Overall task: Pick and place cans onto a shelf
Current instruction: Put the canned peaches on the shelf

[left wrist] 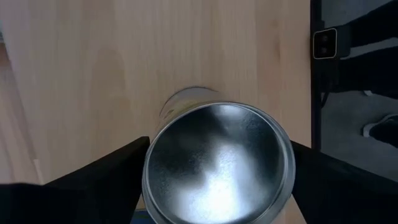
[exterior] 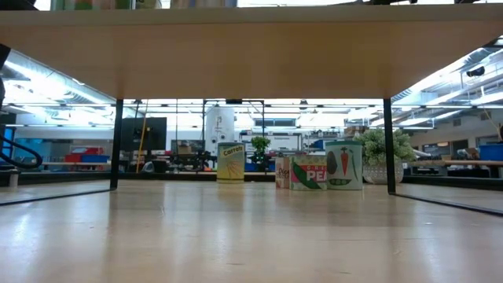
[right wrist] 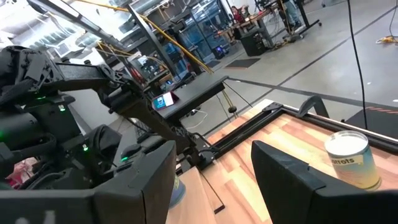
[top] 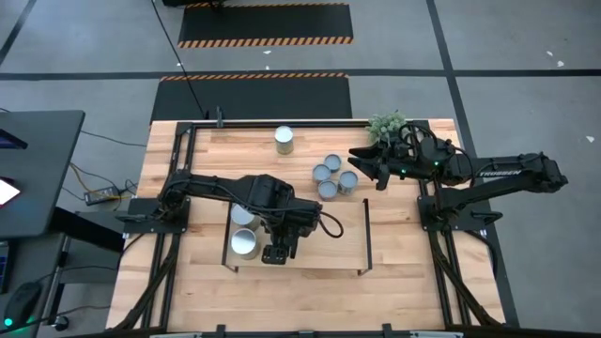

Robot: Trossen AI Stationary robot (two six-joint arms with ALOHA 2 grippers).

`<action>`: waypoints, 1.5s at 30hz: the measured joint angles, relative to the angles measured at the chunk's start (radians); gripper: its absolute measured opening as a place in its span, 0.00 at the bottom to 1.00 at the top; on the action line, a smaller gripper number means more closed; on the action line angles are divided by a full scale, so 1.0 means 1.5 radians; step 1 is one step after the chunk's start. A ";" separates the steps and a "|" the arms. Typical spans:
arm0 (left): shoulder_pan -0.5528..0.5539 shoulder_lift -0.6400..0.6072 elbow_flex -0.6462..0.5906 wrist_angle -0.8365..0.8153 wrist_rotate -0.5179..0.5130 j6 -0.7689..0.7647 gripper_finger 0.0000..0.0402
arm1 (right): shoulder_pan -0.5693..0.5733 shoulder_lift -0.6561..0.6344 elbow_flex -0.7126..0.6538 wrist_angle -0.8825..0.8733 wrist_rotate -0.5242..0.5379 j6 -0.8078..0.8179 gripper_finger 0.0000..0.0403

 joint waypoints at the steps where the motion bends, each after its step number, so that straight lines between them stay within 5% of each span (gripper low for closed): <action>1: 0.000 0.000 0.000 0.000 0.000 -0.001 0.88 | 0.001 0.000 0.000 0.000 0.001 0.000 0.54; 30: -0.007 -0.005 0.003 -0.001 -0.019 -0.036 0.99 | 0.011 0.000 0.000 0.006 0.015 0.005 0.54; 45: -0.001 -0.081 0.005 0.000 -0.058 -0.063 0.99 | 0.058 0.047 0.037 -0.083 -0.016 0.022 0.53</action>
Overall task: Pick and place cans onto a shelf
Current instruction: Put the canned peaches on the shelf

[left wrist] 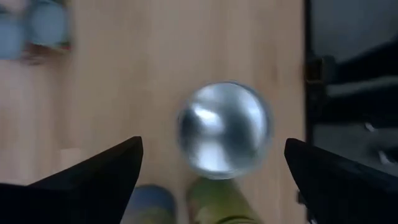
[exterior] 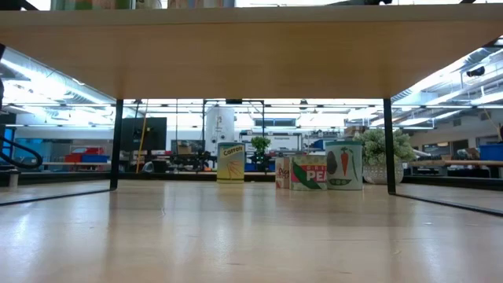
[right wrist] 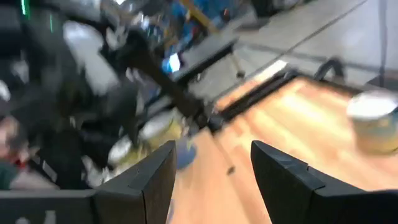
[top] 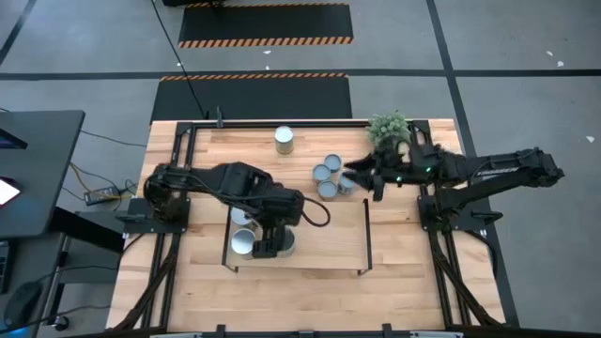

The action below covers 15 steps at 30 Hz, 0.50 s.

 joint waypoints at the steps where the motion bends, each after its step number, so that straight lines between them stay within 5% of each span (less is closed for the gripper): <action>1: 0.004 -0.006 0.000 0.001 -0.017 0.001 0.99 | 0.013 0.013 0.000 0.000 0.000 0.000 0.53; 7: 0.024 -0.055 -0.004 0.030 -0.145 0.044 0.93 | 0.067 0.090 0.019 0.006 -0.006 0.004 0.53; 15: 0.075 -0.125 -0.005 0.053 -0.187 0.083 0.82 | 0.106 0.198 0.146 -0.091 -0.016 -0.056 0.53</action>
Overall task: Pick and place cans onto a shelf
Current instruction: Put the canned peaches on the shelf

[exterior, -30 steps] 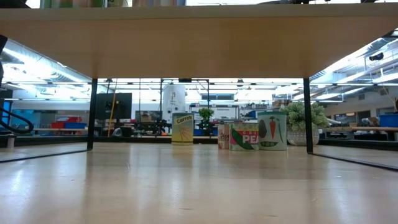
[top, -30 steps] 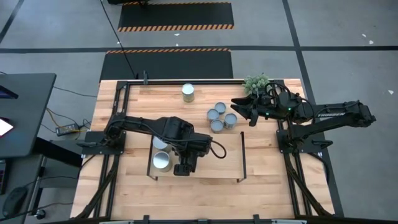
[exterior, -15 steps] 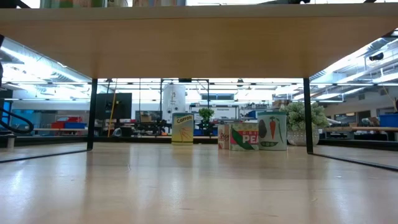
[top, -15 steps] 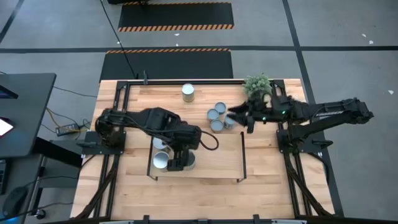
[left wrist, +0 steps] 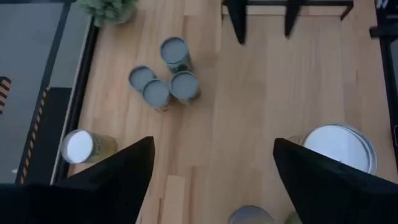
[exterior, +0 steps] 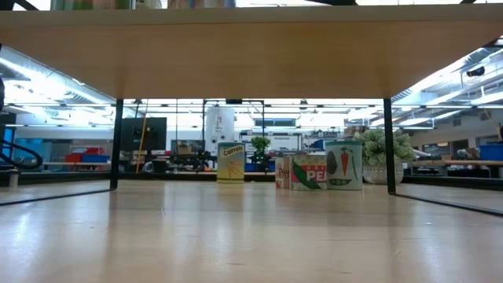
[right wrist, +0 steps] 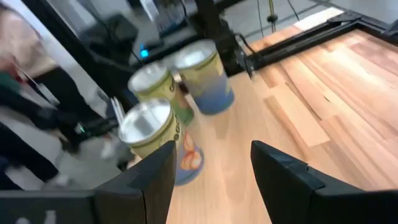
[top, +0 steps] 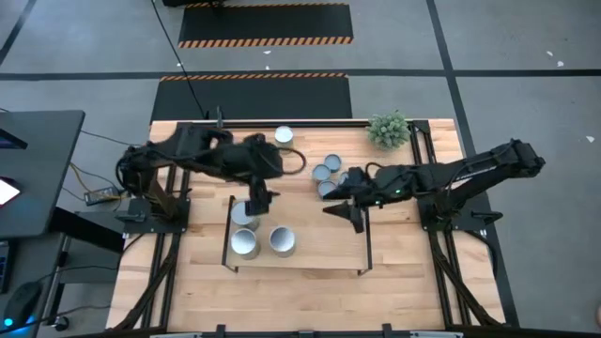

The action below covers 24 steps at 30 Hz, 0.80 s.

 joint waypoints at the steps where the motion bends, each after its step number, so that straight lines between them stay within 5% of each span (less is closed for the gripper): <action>1: 0.005 -0.003 0.000 0.005 0.000 0.004 0.81 | 0.002 0.017 0.017 -0.016 0.000 -0.007 0.53; 24: 0.009 -0.064 0.000 -0.024 0.004 0.104 0.61 | 0.059 0.321 0.276 -0.211 0.011 0.022 0.53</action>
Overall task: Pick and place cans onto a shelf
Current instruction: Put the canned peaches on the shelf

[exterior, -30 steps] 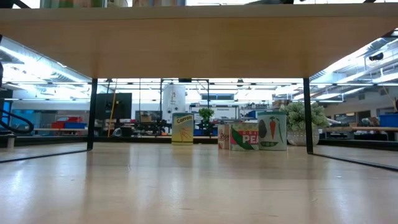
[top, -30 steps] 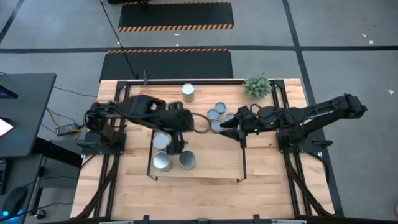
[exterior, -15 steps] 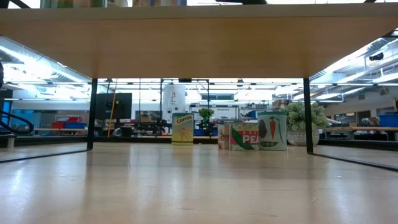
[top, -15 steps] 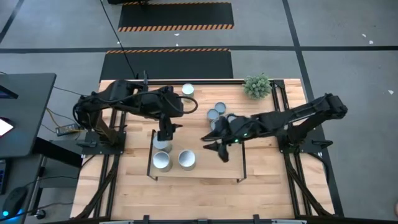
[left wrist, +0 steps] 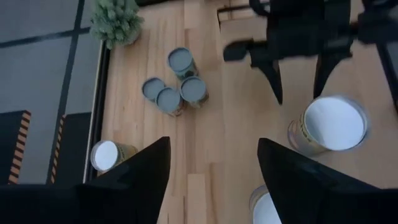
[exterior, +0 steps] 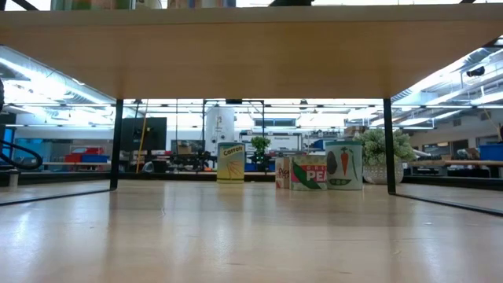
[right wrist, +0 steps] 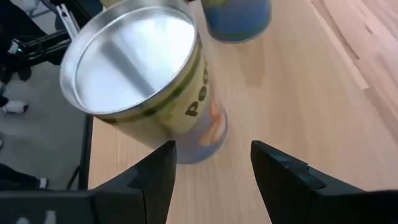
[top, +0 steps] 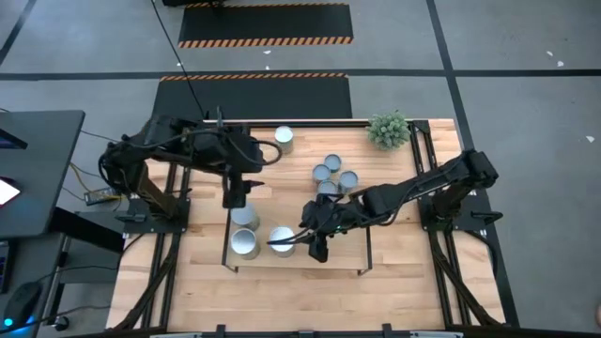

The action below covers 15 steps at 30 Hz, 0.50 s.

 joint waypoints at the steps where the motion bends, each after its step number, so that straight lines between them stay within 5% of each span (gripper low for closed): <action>1: 0.000 -0.005 0.000 0.001 0.000 -0.001 0.61 | 0.000 0.006 0.001 0.001 -0.001 0.000 0.53; 15: 0.000 -0.032 0.000 -0.002 0.005 -0.025 0.60 | -0.013 0.021 0.004 0.070 -0.019 -0.006 0.53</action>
